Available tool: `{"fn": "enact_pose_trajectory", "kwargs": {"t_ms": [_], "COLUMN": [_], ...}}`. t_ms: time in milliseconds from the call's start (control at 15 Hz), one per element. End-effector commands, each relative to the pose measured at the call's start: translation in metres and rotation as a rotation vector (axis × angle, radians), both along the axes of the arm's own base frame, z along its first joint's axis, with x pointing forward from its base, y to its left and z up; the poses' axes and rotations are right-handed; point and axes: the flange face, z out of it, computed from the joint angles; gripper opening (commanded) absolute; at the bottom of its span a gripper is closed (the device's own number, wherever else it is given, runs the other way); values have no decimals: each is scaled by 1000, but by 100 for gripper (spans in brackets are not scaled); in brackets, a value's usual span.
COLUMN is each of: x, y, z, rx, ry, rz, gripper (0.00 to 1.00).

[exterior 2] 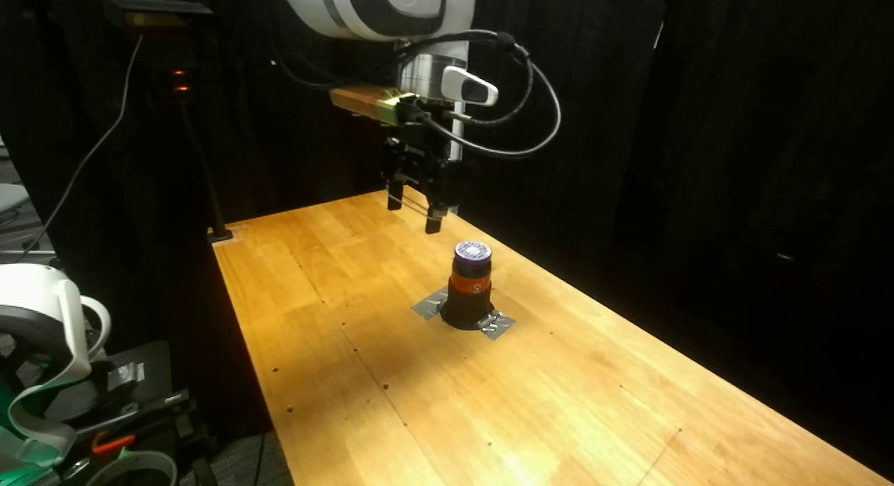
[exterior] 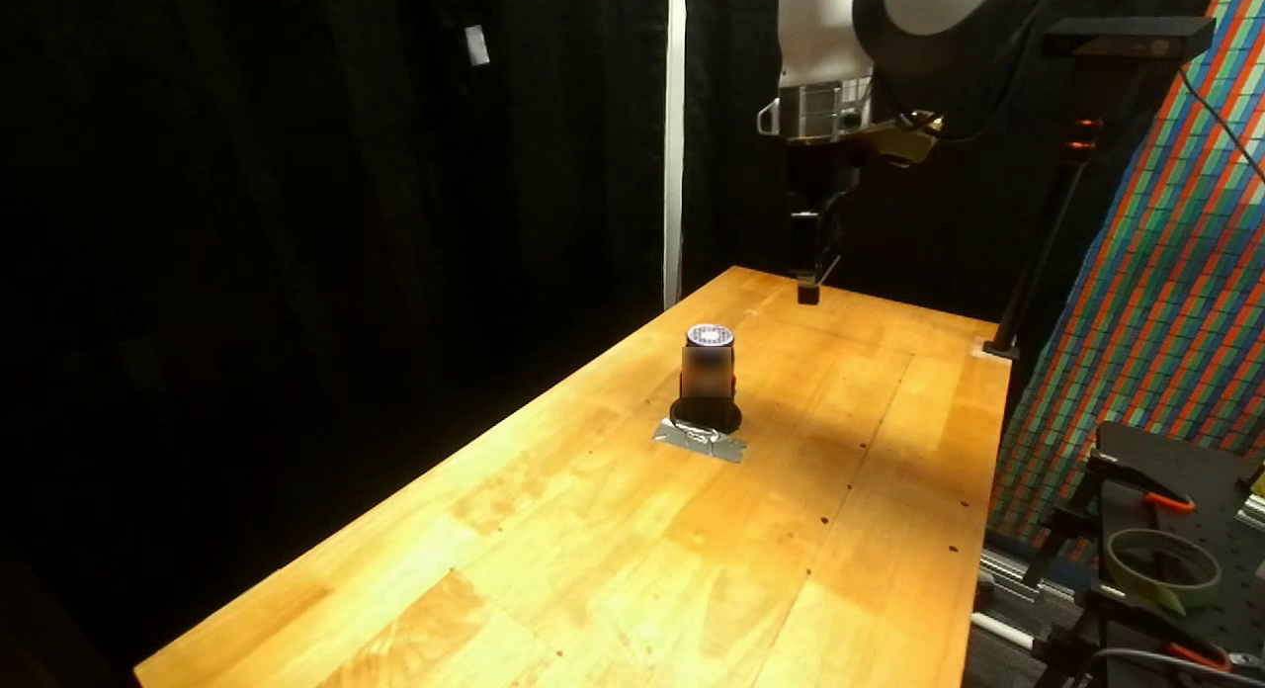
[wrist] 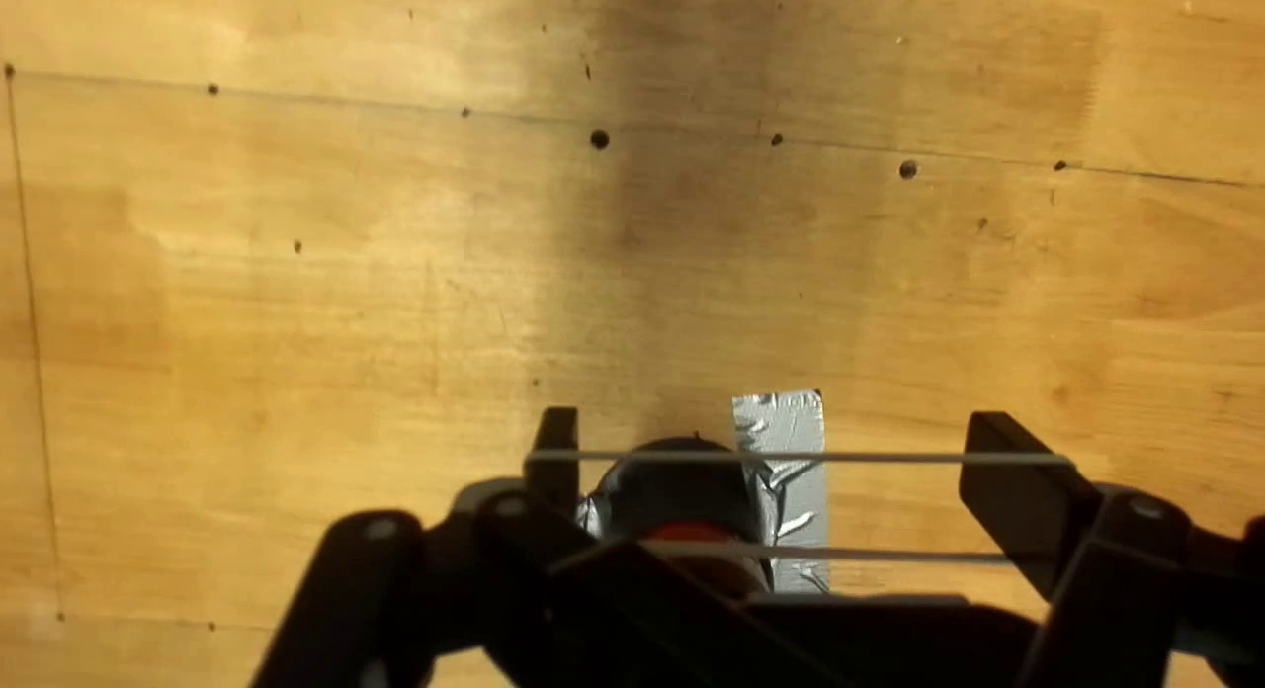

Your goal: Put the elastic around the bottle on the table

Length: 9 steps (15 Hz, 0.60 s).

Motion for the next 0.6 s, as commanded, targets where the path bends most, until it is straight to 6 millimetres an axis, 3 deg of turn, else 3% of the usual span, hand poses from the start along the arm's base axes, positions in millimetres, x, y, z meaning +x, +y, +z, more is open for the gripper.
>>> {"fn": "enact_pose_trajectory", "kwargs": {"t_ms": [0,200,533], "x": [61,99,145], "y": [10,15,17], "z": [-19,-50,-67], "rx": [41,25,67], "ry": [4,17,-8], "rz": [139,156,153], "gripper": [100,100,100]}}
